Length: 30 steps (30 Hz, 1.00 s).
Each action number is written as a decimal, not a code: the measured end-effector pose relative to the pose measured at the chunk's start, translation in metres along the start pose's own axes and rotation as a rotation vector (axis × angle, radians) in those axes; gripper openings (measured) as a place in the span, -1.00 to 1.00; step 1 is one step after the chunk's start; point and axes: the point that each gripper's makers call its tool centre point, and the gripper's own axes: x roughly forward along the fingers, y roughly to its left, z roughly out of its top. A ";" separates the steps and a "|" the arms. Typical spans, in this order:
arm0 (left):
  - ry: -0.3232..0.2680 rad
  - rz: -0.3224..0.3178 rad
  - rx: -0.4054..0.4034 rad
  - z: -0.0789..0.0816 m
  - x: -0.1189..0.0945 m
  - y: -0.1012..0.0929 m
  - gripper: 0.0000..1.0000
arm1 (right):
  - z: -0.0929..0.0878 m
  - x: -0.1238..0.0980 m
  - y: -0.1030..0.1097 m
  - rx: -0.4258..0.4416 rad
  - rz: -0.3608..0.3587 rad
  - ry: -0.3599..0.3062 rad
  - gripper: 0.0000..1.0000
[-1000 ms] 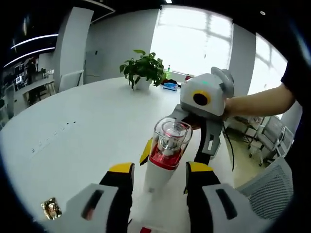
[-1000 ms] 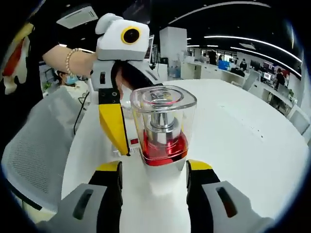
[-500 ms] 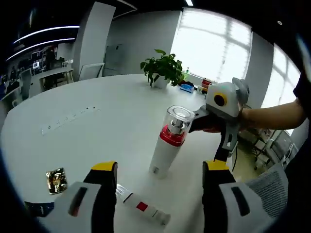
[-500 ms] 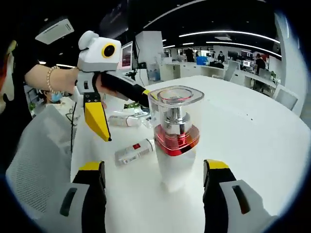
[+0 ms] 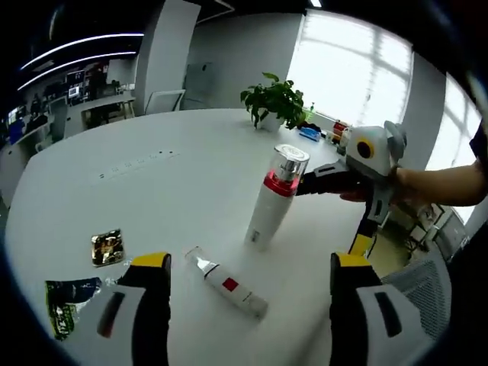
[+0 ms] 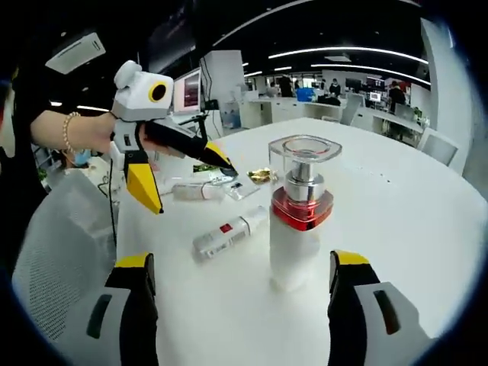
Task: Arrange the skincare products in the storage area until every visible bottle or jar stands upright without overlapping.
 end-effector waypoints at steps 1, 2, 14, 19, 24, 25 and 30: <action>0.001 0.005 -0.004 -0.002 -0.003 -0.001 0.75 | 0.002 0.000 0.003 0.005 0.003 -0.011 0.89; 0.000 0.010 -0.008 -0.003 -0.007 0.002 0.75 | 0.003 -0.001 0.006 0.012 0.003 -0.021 0.93; 0.001 0.095 -0.036 -0.028 -0.049 0.011 0.91 | -0.010 -0.006 0.032 0.071 -0.004 -0.003 0.99; -0.001 0.121 -0.096 -0.042 -0.067 0.015 0.98 | -0.012 -0.011 0.046 0.067 -0.004 0.005 0.99; -0.005 0.161 -0.134 -0.059 -0.087 0.021 0.98 | -0.022 -0.012 0.063 0.076 0.006 0.024 0.99; -0.008 0.177 -0.147 -0.064 -0.093 0.023 0.98 | -0.023 -0.012 0.065 0.077 0.007 0.025 0.99; -0.038 0.216 -0.199 -0.078 -0.114 0.018 0.98 | -0.024 -0.013 0.079 0.023 0.004 0.051 0.99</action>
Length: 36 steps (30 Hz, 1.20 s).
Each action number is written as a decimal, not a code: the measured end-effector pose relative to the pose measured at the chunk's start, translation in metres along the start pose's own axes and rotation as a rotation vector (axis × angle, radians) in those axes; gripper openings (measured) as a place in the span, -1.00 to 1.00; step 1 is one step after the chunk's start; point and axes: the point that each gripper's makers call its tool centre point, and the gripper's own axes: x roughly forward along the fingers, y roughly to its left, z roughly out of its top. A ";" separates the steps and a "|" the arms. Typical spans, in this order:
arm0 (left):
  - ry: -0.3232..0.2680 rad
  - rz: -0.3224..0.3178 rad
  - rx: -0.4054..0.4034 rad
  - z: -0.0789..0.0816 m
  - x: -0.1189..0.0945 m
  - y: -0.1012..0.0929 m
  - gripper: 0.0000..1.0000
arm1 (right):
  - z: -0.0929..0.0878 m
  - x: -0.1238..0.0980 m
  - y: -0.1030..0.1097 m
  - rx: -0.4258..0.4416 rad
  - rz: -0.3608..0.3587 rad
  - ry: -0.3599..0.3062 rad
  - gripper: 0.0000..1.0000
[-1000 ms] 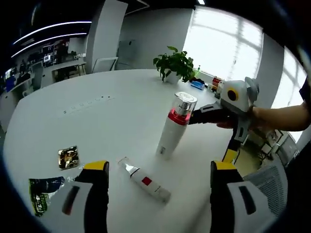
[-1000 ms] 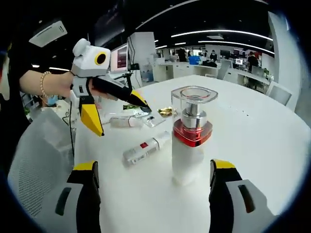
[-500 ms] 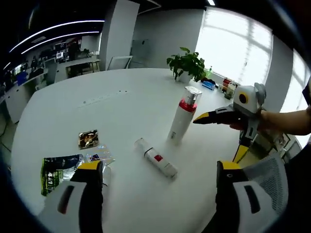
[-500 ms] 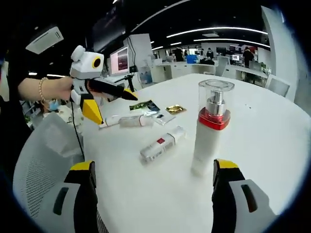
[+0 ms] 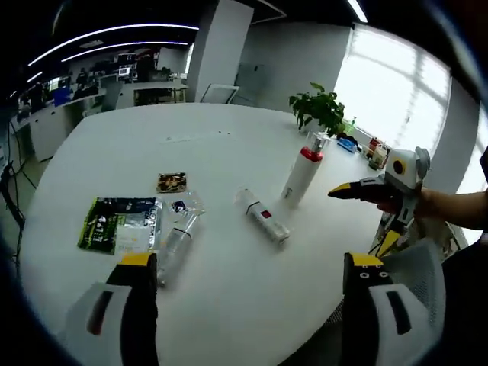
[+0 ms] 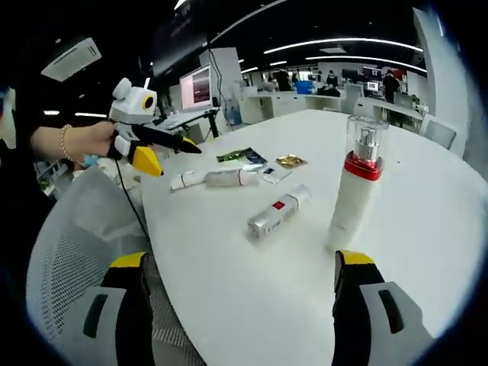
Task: Arrange the skincare products in the storage area until every visible bottle or jar stands upright without overlapping.
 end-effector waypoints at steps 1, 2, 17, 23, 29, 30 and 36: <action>-0.005 0.015 -0.007 -0.003 -0.005 0.005 0.98 | 0.000 0.000 0.004 0.000 0.003 0.002 0.99; -0.006 0.019 -0.012 -0.005 -0.008 0.006 0.98 | 0.001 0.000 0.011 -0.002 0.009 0.002 0.99; -0.056 0.124 -0.045 -0.019 -0.056 0.019 0.98 | 0.015 0.001 0.040 -0.039 -0.029 -0.034 0.99; -0.068 0.165 -0.052 -0.024 -0.072 0.025 0.98 | 0.016 -0.006 0.044 -0.012 -0.072 -0.054 0.99; -0.077 0.181 -0.074 -0.027 -0.077 0.030 0.98 | 0.028 -0.010 0.049 0.052 -0.098 -0.117 0.99; -0.079 0.184 -0.074 -0.026 -0.076 0.032 0.98 | 0.029 -0.009 0.049 0.047 -0.104 -0.114 0.99; -0.051 0.191 -0.072 -0.030 -0.072 0.036 0.97 | 0.027 -0.009 0.042 0.010 -0.162 -0.107 0.99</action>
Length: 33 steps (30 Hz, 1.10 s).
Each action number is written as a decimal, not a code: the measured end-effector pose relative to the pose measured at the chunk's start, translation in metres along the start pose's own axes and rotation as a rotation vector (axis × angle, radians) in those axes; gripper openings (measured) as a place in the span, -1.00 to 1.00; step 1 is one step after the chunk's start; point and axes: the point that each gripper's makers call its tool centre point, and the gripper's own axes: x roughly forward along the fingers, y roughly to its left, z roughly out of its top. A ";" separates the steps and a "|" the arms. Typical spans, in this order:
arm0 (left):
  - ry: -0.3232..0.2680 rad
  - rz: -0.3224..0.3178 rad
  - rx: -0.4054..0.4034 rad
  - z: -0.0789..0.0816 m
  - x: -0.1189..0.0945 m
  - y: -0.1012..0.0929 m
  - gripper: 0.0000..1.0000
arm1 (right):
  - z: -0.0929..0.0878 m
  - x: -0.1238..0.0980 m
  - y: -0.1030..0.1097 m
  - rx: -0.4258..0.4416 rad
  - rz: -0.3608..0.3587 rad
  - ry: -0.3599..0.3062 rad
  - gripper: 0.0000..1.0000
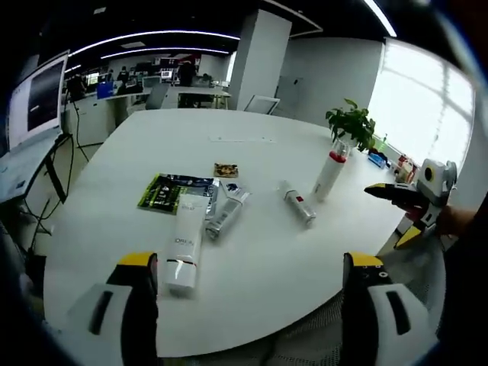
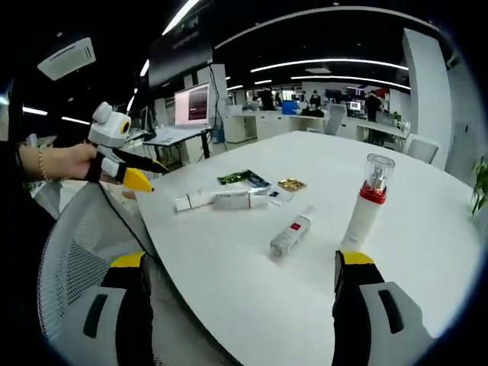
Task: Arrange the skincare products in the storage area until every visible bottle or jar stands upright without overlapping.
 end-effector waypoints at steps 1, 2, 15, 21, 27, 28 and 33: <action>0.002 0.001 0.001 0.000 0.001 0.000 0.96 | -0.001 0.000 0.000 0.003 -0.001 0.007 0.99; 0.006 0.003 0.001 0.000 0.002 0.001 0.96 | 0.000 -0.001 0.001 0.011 0.002 0.006 0.99; 0.122 0.017 0.012 -0.012 0.016 0.013 0.89 | -0.001 0.002 0.000 0.017 0.001 -0.004 0.99; 0.161 0.039 0.021 -0.016 0.025 0.016 0.89 | -0.001 0.002 0.002 0.010 0.007 -0.007 0.99; 0.210 0.053 0.053 -0.020 0.034 0.026 0.88 | -0.001 0.001 0.004 -0.009 0.009 -0.001 0.99; 0.226 0.057 0.057 -0.021 0.035 0.030 0.88 | 0.000 0.000 0.003 -0.009 0.004 -0.004 0.99; 0.265 0.066 0.069 -0.019 0.040 0.039 0.84 | 0.002 -0.002 -0.003 0.013 -0.019 -0.014 0.99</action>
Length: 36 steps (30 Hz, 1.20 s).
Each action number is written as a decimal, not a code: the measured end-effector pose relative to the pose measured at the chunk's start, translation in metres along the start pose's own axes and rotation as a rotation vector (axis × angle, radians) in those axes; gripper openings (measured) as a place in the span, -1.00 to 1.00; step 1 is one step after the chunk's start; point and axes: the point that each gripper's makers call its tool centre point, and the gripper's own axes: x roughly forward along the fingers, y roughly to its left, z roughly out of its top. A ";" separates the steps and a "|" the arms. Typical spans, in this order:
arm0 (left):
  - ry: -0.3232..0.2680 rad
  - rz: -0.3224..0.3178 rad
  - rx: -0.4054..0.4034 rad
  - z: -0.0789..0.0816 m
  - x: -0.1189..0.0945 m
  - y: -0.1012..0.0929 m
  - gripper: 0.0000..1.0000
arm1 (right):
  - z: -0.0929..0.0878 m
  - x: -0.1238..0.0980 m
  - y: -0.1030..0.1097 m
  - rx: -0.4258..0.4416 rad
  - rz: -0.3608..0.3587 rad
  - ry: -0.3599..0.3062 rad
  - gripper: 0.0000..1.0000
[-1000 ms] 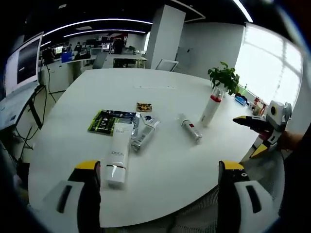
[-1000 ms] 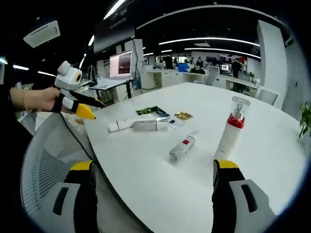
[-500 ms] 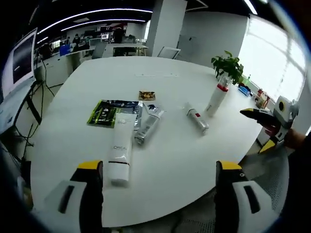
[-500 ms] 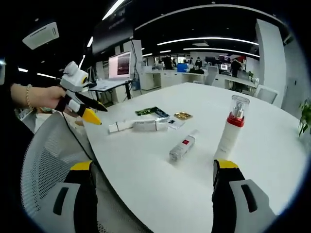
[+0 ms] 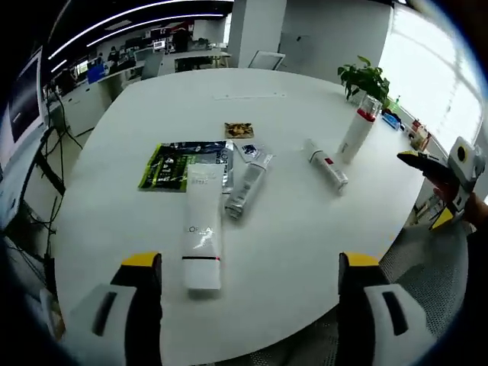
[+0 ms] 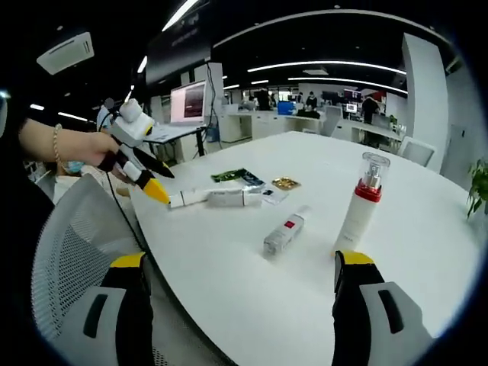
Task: Arrange the skincare products in the storage area until every visible bottle or jar stands upright without overlapping.
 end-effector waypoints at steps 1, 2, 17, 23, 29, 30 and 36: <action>0.010 0.005 0.004 0.001 0.003 0.004 0.83 | 0.000 0.000 -0.001 0.002 -0.004 0.001 0.99; 0.018 0.007 0.008 0.002 0.005 0.006 0.82 | 0.000 0.000 -0.001 0.002 -0.007 0.001 0.99; 0.134 0.024 0.036 0.012 0.031 0.027 0.55 | -0.007 0.001 -0.007 0.026 -0.036 0.029 0.99; 0.186 0.039 0.051 0.024 0.042 0.042 0.29 | -0.010 0.002 -0.010 0.033 -0.043 0.039 0.99; 0.239 0.042 0.070 0.030 0.050 0.047 0.09 | -0.013 0.003 -0.012 0.037 -0.054 0.044 0.99; 0.244 0.042 0.073 0.032 0.052 0.048 0.05 | -0.014 0.003 -0.012 0.039 -0.053 0.045 0.99; 0.260 0.049 0.085 0.045 0.063 0.055 -0.21 | -0.015 0.005 -0.013 0.040 -0.055 0.054 0.99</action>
